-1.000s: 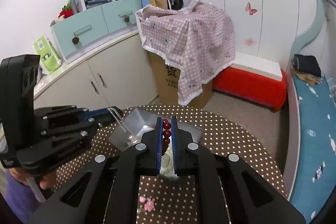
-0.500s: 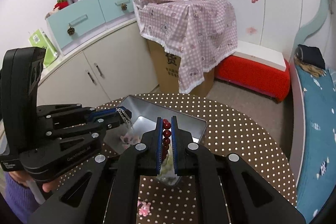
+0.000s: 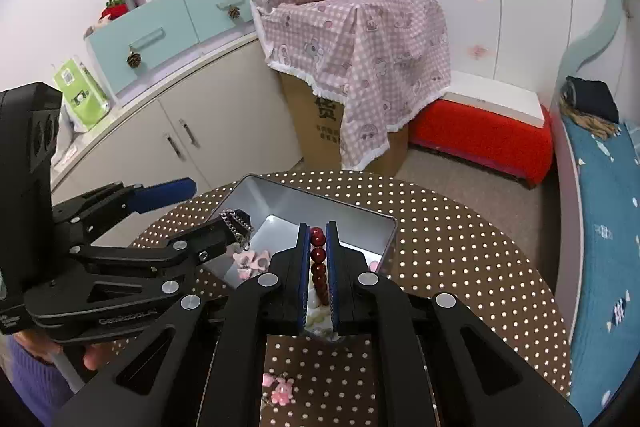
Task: Organize jewelry
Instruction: 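Carry the red bracelet into the grey box with the right tool while the left tool carries a charm, then open both tools over the box and move them to the pink charms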
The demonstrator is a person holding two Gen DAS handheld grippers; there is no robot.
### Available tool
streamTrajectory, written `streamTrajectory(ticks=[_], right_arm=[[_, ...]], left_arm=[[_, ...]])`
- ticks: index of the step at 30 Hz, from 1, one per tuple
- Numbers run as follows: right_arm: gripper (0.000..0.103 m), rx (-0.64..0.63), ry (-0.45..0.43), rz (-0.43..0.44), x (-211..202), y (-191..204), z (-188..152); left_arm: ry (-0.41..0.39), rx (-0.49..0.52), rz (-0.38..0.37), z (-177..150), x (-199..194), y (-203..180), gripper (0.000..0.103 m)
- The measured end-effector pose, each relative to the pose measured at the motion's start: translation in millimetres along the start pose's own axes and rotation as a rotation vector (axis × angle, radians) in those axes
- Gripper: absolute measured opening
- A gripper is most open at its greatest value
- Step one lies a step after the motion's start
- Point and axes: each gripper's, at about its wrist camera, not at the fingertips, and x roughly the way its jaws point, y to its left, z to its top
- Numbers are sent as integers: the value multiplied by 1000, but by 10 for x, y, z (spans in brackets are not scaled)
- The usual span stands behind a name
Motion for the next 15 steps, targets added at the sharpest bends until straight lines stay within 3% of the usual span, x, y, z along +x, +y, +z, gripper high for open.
streamTrajectory(ticks=[4, 7, 12, 15], right_arm=[[9, 0, 10, -4, -3, 1, -7], [9, 2, 18, -3, 6, 3, -6], [9, 1, 28, -4, 31, 5, -6], [9, 4, 27, -2, 49, 7, 5]], left_arm=[[51, -12, 24, 17, 34, 10, 88], [161, -11, 59, 40, 174, 21, 88], [202, 17, 109, 80, 272, 42, 88], [259, 44, 81, 79, 363, 7, 87]])
